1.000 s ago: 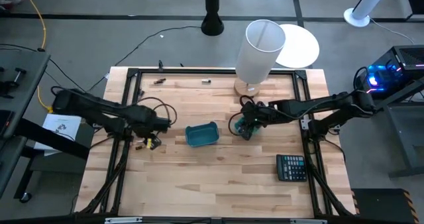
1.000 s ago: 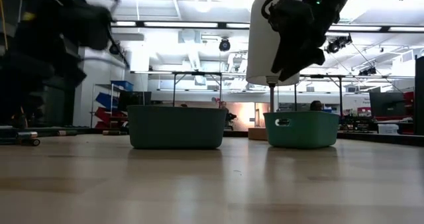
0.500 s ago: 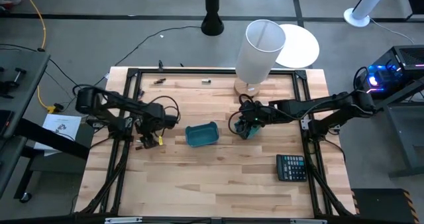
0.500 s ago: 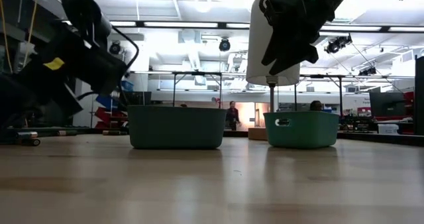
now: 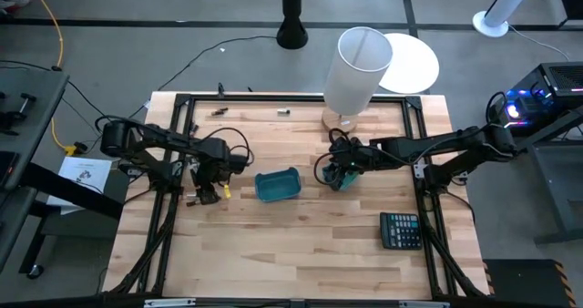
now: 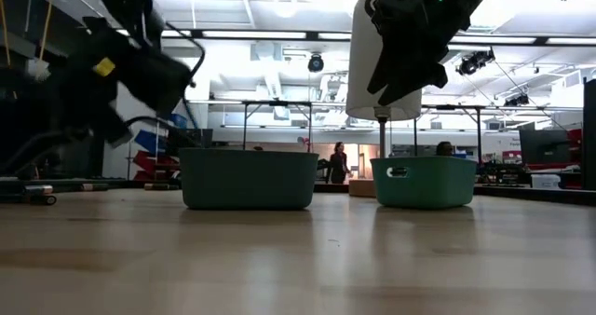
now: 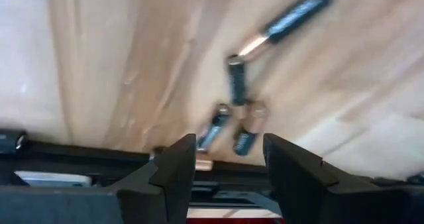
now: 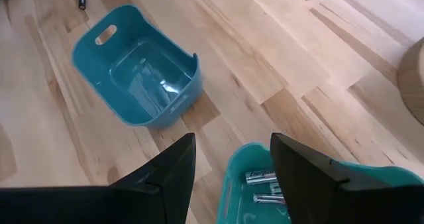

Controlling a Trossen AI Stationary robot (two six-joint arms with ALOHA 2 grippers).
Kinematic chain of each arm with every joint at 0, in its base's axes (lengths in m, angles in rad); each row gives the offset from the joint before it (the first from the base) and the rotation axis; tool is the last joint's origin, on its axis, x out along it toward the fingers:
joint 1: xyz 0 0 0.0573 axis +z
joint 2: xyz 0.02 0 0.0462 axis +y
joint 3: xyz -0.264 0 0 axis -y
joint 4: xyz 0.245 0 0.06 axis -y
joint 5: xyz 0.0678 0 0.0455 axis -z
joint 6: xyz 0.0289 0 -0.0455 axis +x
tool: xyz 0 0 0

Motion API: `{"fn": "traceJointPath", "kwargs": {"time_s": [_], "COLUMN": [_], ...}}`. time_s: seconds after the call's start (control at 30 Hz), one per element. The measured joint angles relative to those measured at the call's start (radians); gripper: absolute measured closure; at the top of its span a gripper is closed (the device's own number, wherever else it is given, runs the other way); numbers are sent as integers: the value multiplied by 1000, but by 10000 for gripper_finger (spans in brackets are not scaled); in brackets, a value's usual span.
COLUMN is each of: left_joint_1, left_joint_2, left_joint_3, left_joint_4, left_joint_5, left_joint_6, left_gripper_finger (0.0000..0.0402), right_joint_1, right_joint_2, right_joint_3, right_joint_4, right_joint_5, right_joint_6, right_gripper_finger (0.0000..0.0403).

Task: Sort batteries
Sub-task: Put the silver battery into the green bin

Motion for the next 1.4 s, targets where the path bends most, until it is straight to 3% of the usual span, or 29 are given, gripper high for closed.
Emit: {"fn": "traceJointPath", "kwargs": {"time_s": [0.2, 0.57, 0.83, 0.93, 1.13, 1.4], "left_joint_1": [-61, -58, -58, -60, -61, -52], "left_joint_2": [-1, 44, 144, 180, 202, 156], "left_joint_3": [-25, -119, -145, -143, -117, -49], "left_joint_4": [-62, 58, 121, 123, 131, 124], "left_joint_5": [-22, -26, -25, -17, -1, -97], "left_joint_6": [37, -32, -86, -94, -104, -78], "left_gripper_finger": [234, 234, 237, 262, 382, 394], "right_joint_1": [4, 8, 8, 8, 8, 8], "right_joint_2": [0, 0, 0, 0, 0, 0], "right_joint_3": [0, 0, 0, 0, 0, 0], "right_joint_4": [-2, 2, 3, 2, 2, 2], "right_joint_5": [0, 11, 11, 11, 11, 11], "right_joint_6": [50, 76, 76, 78, 94, 83], "right_gripper_finger": [212, 212, 212, 212, 212, 212]}}
